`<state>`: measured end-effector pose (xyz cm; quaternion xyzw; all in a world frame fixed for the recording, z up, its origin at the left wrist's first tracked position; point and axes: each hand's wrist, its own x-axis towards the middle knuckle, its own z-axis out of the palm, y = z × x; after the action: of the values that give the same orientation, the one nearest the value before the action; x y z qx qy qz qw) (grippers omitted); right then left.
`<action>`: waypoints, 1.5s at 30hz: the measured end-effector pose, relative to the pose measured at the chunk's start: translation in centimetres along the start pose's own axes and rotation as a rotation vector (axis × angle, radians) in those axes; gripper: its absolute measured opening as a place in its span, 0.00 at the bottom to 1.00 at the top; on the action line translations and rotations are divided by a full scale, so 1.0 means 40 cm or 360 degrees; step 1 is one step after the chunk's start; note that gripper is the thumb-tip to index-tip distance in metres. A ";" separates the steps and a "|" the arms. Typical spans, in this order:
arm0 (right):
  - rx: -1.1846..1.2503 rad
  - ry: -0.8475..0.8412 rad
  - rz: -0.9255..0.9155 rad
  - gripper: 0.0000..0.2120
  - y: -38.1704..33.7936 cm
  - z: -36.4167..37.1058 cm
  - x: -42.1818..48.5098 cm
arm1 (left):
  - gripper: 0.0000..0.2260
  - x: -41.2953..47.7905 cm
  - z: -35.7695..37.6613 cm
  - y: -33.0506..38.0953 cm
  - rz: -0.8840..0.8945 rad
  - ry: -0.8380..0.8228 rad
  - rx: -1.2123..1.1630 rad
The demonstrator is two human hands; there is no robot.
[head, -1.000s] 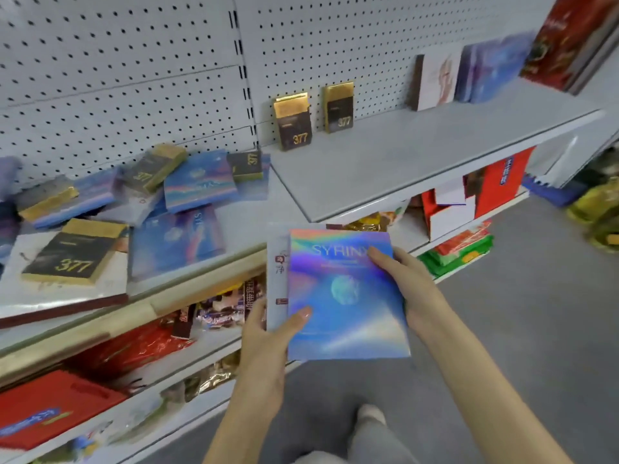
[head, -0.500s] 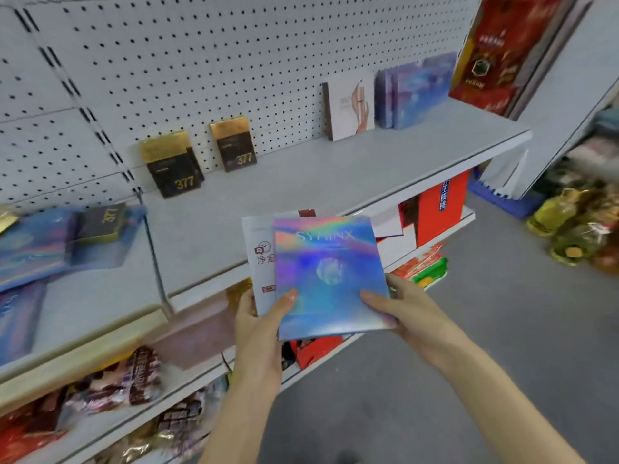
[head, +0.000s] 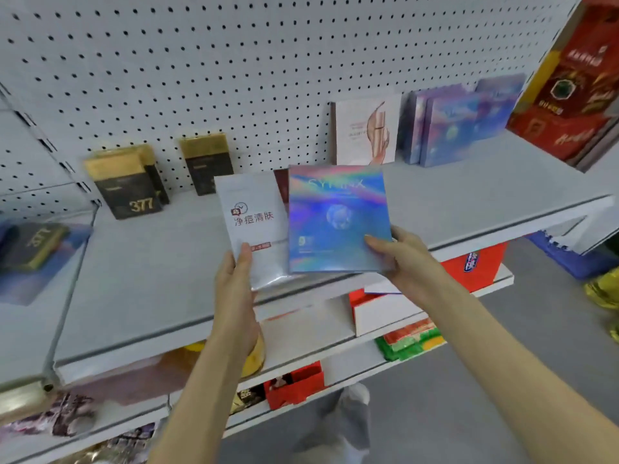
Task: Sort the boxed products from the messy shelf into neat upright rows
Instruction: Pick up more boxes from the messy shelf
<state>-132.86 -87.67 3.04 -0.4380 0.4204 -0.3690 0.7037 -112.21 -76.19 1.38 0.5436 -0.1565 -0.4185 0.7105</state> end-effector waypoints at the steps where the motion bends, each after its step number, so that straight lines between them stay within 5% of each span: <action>1: -0.0007 -0.0014 -0.0005 0.12 -0.012 -0.018 0.058 | 0.13 0.052 0.026 -0.011 0.0022 0.0017 0.0006; 10: -0.0130 -0.0070 0.0000 0.25 -0.067 -0.165 0.444 | 0.10 0.509 0.168 -0.046 0.0147 -0.0033 0.0370; 16: -0.0289 -0.0197 -0.0077 0.17 -0.053 -0.161 0.573 | 0.14 0.668 0.197 -0.050 0.0246 -0.0109 0.0591; 32: -0.0206 -0.0351 0.0017 0.23 -0.021 -0.200 0.625 | 0.12 0.763 0.180 -0.051 0.0380 0.0139 0.0933; 35: -0.0182 -0.0336 0.0001 0.23 -0.025 -0.197 0.622 | 0.20 0.716 0.205 -0.047 0.0437 0.0435 0.1064; 38: -0.0105 -0.0257 0.0007 0.23 -0.026 -0.200 0.609 | 0.14 0.603 0.255 -0.074 0.0673 0.0686 0.1006; 45: 0.0143 -0.0206 0.0014 0.22 -0.045 -0.270 0.521 | 0.08 0.466 0.422 -0.148 0.0164 -0.0159 0.0935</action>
<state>-135.21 -110.10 -3.72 -0.4270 0.3590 -0.3553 0.7500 -114.98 -101.61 -2.24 0.6960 -0.3330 -0.3449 0.5345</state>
